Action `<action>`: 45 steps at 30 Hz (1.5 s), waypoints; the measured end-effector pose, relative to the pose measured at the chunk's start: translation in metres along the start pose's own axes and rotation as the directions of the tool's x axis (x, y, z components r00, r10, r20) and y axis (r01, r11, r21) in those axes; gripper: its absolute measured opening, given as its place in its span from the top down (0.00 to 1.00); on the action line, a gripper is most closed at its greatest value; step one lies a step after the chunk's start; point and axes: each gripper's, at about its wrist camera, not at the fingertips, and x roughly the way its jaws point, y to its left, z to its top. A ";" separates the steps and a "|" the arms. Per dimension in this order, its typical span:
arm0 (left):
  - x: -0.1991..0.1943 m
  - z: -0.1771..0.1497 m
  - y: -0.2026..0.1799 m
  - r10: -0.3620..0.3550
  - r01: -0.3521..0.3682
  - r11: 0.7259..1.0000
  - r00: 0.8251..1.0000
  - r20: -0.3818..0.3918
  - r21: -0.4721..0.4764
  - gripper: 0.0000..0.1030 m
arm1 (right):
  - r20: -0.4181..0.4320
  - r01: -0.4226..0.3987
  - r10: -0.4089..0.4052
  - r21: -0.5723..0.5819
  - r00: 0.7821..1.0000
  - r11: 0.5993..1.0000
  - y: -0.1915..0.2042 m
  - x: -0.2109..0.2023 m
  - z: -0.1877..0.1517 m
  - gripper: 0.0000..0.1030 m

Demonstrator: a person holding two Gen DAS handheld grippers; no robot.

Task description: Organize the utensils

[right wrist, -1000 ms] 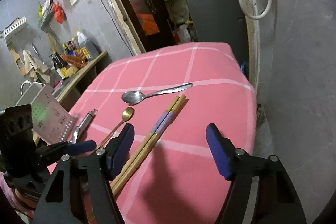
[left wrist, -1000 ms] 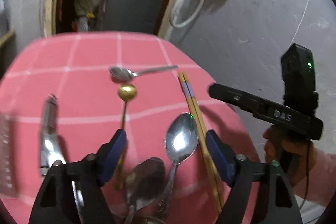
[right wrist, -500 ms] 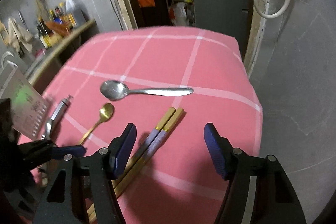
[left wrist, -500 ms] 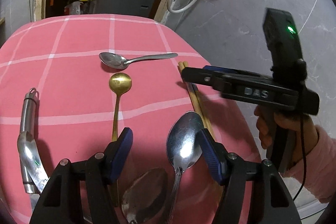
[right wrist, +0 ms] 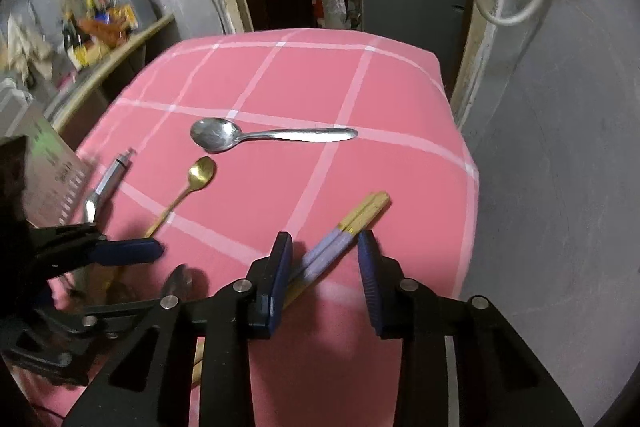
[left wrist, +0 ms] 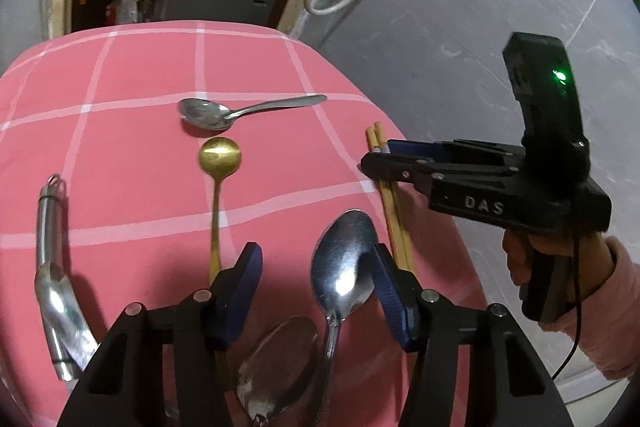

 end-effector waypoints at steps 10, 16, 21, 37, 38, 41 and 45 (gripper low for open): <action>0.018 0.013 -0.010 0.002 0.007 0.994 0.996 -0.085 0.106 0.59 | 0.007 -0.165 0.167 0.218 0.986 0.962 -0.035 0.002 -0.015 0.82; 0.014 0.011 -0.014 -0.008 0.022 0.992 0.994 -0.108 0.125 0.75 | -0.029 -0.240 0.262 0.315 0.965 0.918 -0.051 0.016 -0.011 0.84; 0.015 0.017 -0.012 0.015 0.000 0.995 0.989 -0.147 0.103 0.88 | -0.065 -0.253 0.298 0.376 0.952 0.891 -0.048 0.027 -0.010 0.87; -0.005 0.009 0.008 -0.153 0.134 0.985 0.971 -0.184 -0.112 0.97 | 0.008 -0.326 0.368 0.483 0.930 0.813 -0.033 0.019 -0.046 0.94; -0.004 0.008 0.010 -0.160 0.138 0.982 0.969 -0.187 -0.126 0.97 | 0.005 -0.323 0.366 0.481 0.931 0.815 -0.033 0.017 -0.048 0.94; 0.003 0.005 0.016 -0.188 0.148 0.971 0.958 -0.218 -0.186 0.96 | -0.003 -0.320 0.366 0.477 0.931 0.819 -0.037 0.017 -0.050 0.94; 0.012 0.002 0.021 -0.225 0.165 0.954 0.946 -0.233 -0.249 0.94 | -0.002 -0.340 0.391 0.491 0.921 0.802 -0.052 0.021 -0.051 0.94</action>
